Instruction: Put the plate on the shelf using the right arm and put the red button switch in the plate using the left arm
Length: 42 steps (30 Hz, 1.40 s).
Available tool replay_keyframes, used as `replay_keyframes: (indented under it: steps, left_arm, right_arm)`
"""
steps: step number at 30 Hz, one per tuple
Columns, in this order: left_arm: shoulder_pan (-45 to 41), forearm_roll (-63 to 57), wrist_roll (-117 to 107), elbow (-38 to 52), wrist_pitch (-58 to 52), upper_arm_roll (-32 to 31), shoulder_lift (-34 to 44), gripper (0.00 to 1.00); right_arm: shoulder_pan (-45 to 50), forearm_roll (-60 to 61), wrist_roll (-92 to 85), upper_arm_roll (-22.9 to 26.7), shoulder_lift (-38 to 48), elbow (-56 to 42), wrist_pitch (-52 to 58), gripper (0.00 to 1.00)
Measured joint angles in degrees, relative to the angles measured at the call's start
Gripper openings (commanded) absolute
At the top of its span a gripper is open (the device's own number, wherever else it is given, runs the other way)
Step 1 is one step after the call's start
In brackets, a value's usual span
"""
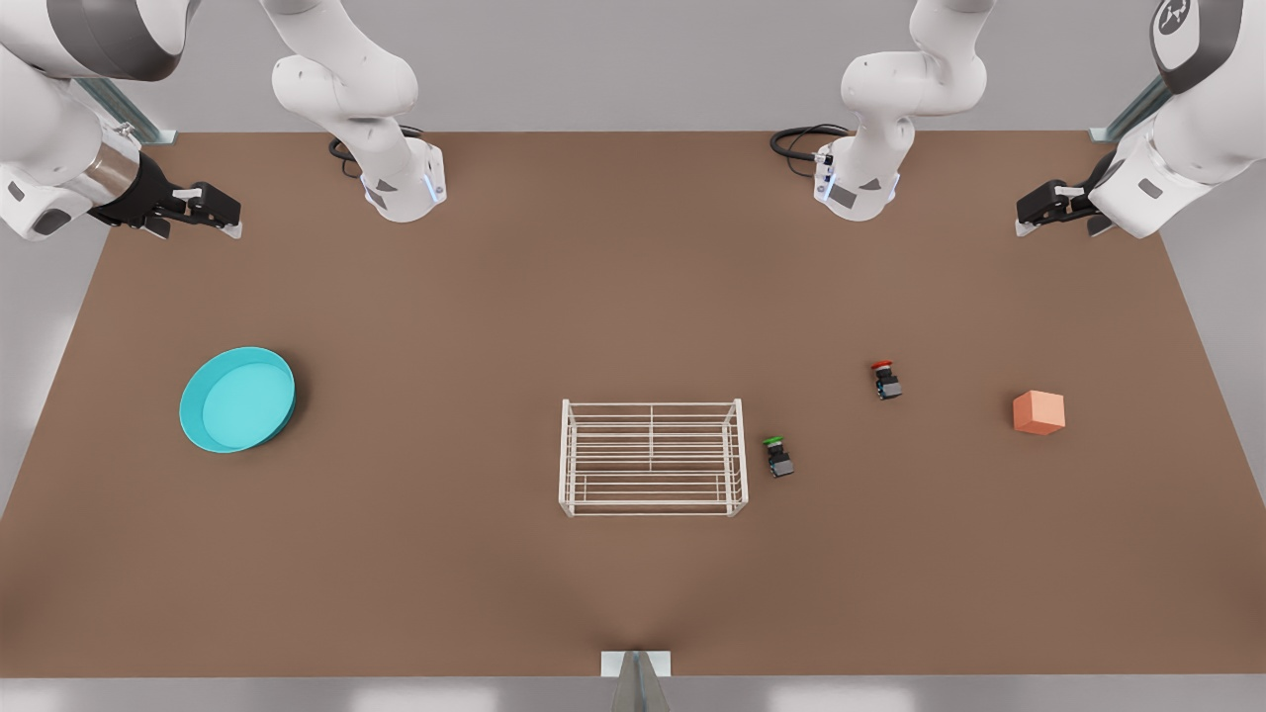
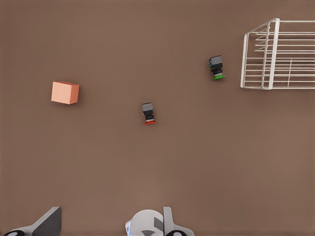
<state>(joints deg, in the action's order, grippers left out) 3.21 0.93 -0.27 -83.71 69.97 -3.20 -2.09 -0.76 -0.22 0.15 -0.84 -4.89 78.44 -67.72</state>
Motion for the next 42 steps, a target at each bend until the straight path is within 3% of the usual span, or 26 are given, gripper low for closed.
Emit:
replay_keyframes:
  steps: [3, 7, 12, 26, 32, 42]
  left_arm:
    - [3.83, 2.32, -0.93, -10.69, 15.35, -4.87, -3.51, 1.0]
    - [2.25, 3.56, -2.04, -11.44, 26.7, -6.05, -4.3, 1.0]
    - [2.54, 4.24, -3.14, -10.48, 33.42, -5.85, -4.32, 1.0]
    - [4.02, 4.17, -4.96, -8.0, 35.43, -5.57, -4.33, 1.0]
    - [1.41, 4.14, -5.54, -8.71, 34.91, -6.07, -5.24, 1.0]
    - [0.44, 5.75, -7.41, -32.46, 37.12, -5.41, 6.97, 1.0]
  right_arm:
    - [1.64, -0.58, 0.73, -0.93, -6.94, 4.26, -8.94, 1.0]
    - [2.74, -0.88, 1.51, -1.1, -8.34, 5.07, -16.27, 1.0]
    - [2.43, -1.08, 1.94, -0.94, -8.69, 4.84, -20.75, 1.0]
    - [-1.21, -0.06, 1.03, -0.66, -10.16, 5.14, -25.42, 1.0]
    - [-11.2, 4.58, -3.21, -0.49, -11.23, 9.66, -25.63, 1.0]
    - [-19.42, 11.71, -12.87, -0.81, -21.74, 12.95, -28.68, 0.99]
